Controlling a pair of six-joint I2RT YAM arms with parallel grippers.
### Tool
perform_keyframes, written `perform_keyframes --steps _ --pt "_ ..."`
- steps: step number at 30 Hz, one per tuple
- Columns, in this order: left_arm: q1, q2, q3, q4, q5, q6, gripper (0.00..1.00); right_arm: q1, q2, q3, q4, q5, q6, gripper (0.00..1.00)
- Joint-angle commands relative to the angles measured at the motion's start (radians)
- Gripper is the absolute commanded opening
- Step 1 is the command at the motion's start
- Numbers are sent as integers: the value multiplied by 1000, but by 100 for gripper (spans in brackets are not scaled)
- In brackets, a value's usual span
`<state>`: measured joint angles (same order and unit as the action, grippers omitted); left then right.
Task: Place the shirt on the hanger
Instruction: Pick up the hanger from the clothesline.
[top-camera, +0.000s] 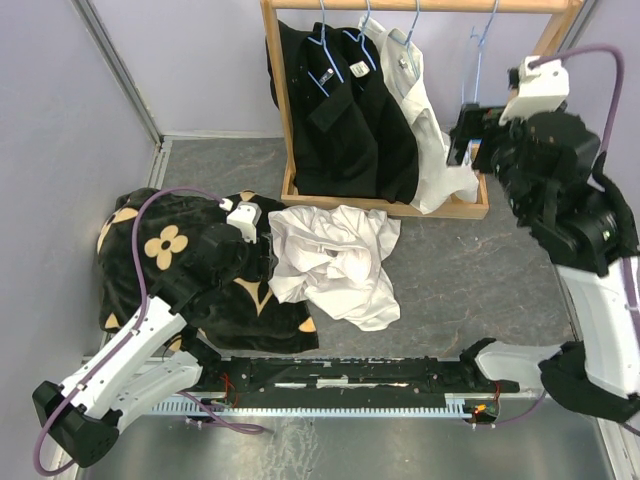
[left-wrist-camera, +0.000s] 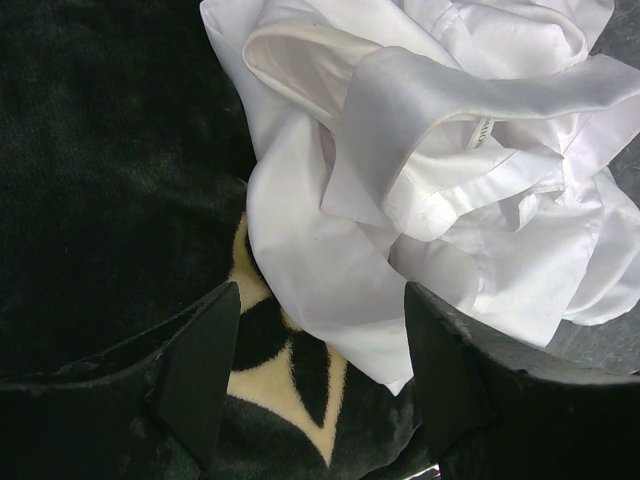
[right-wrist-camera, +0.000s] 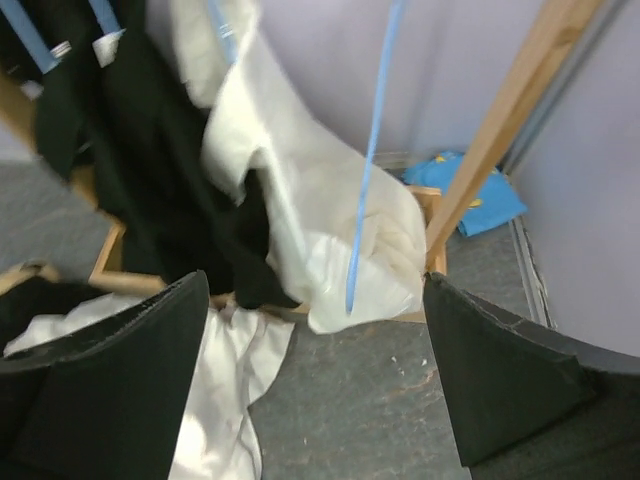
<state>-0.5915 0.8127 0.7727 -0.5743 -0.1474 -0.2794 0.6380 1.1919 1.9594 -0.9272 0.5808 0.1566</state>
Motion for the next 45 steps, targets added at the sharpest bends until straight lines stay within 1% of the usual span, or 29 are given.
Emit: perform_keyframes --steps 1,3,6,9,11,13,16,20,24,28,31,32,34,36,37,38,39,42,43,45 --pt "-6 8 16 24 7 0 73 -255 103 105 -84 -244 75 94" --pt "-7 10 15 24 9 0 72 -350 142 113 -66 -378 93 94" --pt "-8 8 15 22 9 0 72 -441 168 90 11 -579 146 94" --pt "-8 8 16 21 7 0 72 -534 192 72 79 -729 210 93" --pt "-8 4 16 22 4 1 72 -575 205 61 122 -793 247 92" --pt "-10 2 14 22 3 0 72 -601 215 58 147 -824 272 90" --pt "-10 4 14 24 10 2 72 -621 236 66 151 -827 277 84" --pt "-10 7 14 26 18 3 72 -633 258 64 141 -830 256 72" --pt "-10 3 14 25 19 5 72 -637 276 52 133 -802 223 66" --pt "-10 0 13 27 20 5 72 -638 317 78 118 -752 169 59" --pt "-11 0 14 26 20 5 72 -638 339 109 107 -733 135 58" --pt "-11 0 14 27 20 5 72 -638 337 109 118 -752 127 58" --pt "-11 1 13 27 19 5 72 -638 323 99 161 -850 107 59" --pt "-11 1 13 27 18 5 72 -638 287 57 244 -976 95 62" --pt "-11 2 12 28 19 5 72 -638 256 17 306 -1012 96 62" --pt "-11 3 13 27 19 5 72 -638 220 -29 369 -1014 103 64" --pt "-11 4 13 27 19 5 72 -638 174 -81 433 -979 108 65" --pt "-11 10 13 28 22 6 72 -638 47 -232 578 -729 121 70" --pt "-11 11 14 27 23 6 72 -638 29 -243 570 -644 116 71" --pt "-11 11 13 29 25 6 72 -638 61 -178 459 -488 91 72"
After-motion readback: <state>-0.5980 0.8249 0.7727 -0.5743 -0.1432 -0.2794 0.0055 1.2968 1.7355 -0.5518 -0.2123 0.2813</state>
